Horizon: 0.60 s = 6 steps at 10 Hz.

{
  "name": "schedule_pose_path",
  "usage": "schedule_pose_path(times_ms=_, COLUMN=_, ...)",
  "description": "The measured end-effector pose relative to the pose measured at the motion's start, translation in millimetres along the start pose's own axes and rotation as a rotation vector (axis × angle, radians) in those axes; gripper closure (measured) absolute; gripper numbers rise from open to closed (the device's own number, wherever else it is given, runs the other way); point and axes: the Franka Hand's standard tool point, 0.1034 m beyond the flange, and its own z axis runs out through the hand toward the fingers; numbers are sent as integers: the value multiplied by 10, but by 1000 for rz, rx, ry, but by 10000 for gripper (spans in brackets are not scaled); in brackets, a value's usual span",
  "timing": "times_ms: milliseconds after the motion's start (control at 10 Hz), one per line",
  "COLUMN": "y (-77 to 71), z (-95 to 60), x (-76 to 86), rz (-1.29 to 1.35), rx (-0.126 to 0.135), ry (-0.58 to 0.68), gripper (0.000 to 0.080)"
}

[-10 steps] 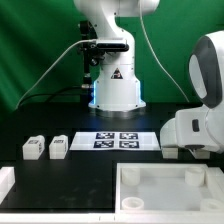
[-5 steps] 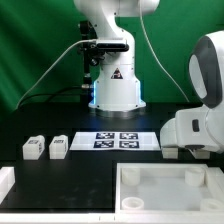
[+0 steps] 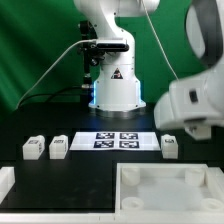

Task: Assemble one leg

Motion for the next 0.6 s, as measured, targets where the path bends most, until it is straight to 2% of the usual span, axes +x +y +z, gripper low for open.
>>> schedule_pose_path(times_ms=100, y=13, z=-167, x=-48, rz=3, rx=3, ry=75, gripper=508)
schedule_pose_path(times_ms=200, y=60, z=-414, x=-87, rz=-9, rx=9, ry=249, gripper=508)
schedule_pose_path(times_ms=300, y=98, z=-582, x=-247, rz=-5, rx=7, ry=356, gripper=508)
schedule_pose_path(times_ms=400, y=79, z=-726, x=-295, rz=-6, rx=5, ry=475, gripper=508)
schedule_pose_path(times_ms=600, y=84, z=-694, x=-193, rz=-5, rx=7, ry=687, gripper=508)
